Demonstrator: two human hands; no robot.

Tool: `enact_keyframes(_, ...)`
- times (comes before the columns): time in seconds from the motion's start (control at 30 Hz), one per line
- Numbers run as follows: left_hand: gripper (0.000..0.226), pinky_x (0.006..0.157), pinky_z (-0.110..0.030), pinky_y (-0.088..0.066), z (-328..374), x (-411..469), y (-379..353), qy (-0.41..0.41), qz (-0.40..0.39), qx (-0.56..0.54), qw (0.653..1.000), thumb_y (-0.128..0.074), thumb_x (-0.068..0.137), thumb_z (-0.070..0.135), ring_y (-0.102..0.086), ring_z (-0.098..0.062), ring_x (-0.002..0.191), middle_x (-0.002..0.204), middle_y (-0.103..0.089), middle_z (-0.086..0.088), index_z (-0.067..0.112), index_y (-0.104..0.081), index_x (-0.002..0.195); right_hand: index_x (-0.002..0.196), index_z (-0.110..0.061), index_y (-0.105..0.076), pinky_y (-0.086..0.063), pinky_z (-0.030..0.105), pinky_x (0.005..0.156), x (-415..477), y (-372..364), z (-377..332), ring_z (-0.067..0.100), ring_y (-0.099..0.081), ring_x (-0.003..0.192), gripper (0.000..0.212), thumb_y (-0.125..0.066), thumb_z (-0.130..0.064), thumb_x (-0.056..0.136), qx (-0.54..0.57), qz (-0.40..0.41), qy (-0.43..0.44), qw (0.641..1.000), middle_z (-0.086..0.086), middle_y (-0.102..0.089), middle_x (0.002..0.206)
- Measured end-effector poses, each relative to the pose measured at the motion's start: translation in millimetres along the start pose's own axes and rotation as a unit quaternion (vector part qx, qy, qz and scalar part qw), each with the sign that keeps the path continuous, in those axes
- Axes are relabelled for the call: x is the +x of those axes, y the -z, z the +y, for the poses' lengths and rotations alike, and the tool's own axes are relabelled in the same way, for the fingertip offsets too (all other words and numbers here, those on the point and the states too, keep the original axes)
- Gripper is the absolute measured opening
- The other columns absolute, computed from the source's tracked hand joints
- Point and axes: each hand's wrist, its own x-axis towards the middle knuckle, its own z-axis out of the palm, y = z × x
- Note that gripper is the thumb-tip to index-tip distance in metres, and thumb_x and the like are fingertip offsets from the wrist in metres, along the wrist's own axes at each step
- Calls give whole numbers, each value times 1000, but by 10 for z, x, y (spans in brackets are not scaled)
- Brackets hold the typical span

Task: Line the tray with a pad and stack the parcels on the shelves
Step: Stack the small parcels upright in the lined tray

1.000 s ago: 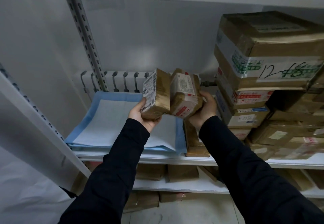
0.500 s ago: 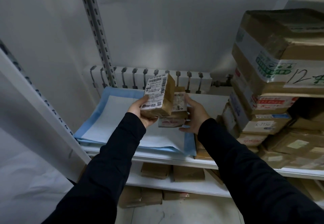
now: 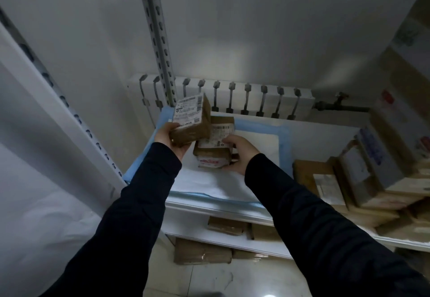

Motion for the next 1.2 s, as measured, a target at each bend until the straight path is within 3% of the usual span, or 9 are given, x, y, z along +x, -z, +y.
enact_keyframes(0.1,23,84,-34,-51,197,115,87,-20,7,-6,1000,-43,92,14,-60,-25,91,105,-61,-13,8,-55,111,80,-16,-53,-45,44,93,77,-228,-7,20,-53,72,18,-46,-16,97,15,-13,-5,1000,5,-55,79)
enact_keyframes(0.23,18,88,-36,-43,455,244,190,-15,59,107,992,-48,86,31,-55,-22,87,97,-61,-6,18,-59,91,87,-17,-57,-51,41,84,261,-554,23,21,-57,77,13,-53,-25,96,9,-33,4,999,6,-58,84)
enact_keyframes(0.43,29,73,-30,-44,618,402,290,-36,60,94,993,-45,87,32,-55,-24,88,107,-61,-7,18,-59,109,129,-14,-49,-46,40,80,507,-887,103,28,-59,93,46,-48,-46,96,-117,-41,20,992,6,-56,90)
enact_keyframes(0.53,23,93,-40,-46,603,507,324,-24,95,92,991,-49,88,30,-58,-28,99,112,-64,-10,13,-62,97,123,-7,-53,-50,33,65,600,-972,124,20,-57,70,36,-45,-33,100,-73,-43,16,996,4,-55,78)
enact_keyframes(0.63,20,85,-36,-49,561,570,362,-22,120,89,989,-50,89,29,-59,-26,81,91,-64,-9,12,-59,84,103,-5,-57,-51,35,75,649,-1031,143,23,-55,69,17,-47,-18,99,-79,-43,-8,996,9,-53,77)
enact_keyframes(0.8,17,90,-33,-47,582,707,497,-17,140,117,983,-56,84,30,-59,-25,94,102,-64,-9,13,-58,84,140,-7,-41,-51,37,77,784,-1051,236,26,-58,93,48,-55,-19,96,-177,-29,64,982,20,-59,125)
enact_keyframes(0.93,14,72,-29,-47,553,708,509,-24,131,145,980,-54,86,27,-59,-20,79,85,-62,-5,14,-59,83,137,-6,-43,-50,35,69,821,-1049,256,28,-56,98,45,-54,-23,96,-194,-29,80,977,15,-58,119)
enact_keyframes(1.1,17,67,-30,-45,599,697,417,-29,118,182,976,-50,92,25,-54,-18,69,79,-58,-5,13,-56,82,136,-10,-45,-48,46,97,859,-1035,262,36,-57,115,43,-49,-30,98,-247,-24,107,963,17,-57,130)
enact_keyframes(1.2,25,54,-25,-40,555,647,328,-21,115,249,961,-47,95,29,-49,-17,61,71,-53,-4,12,-53,79,143,-14,-36,-48,35,85,824,-1006,252,34,-57,113,49,-44,-34,100,-293,-30,112,949,17,-54,133)
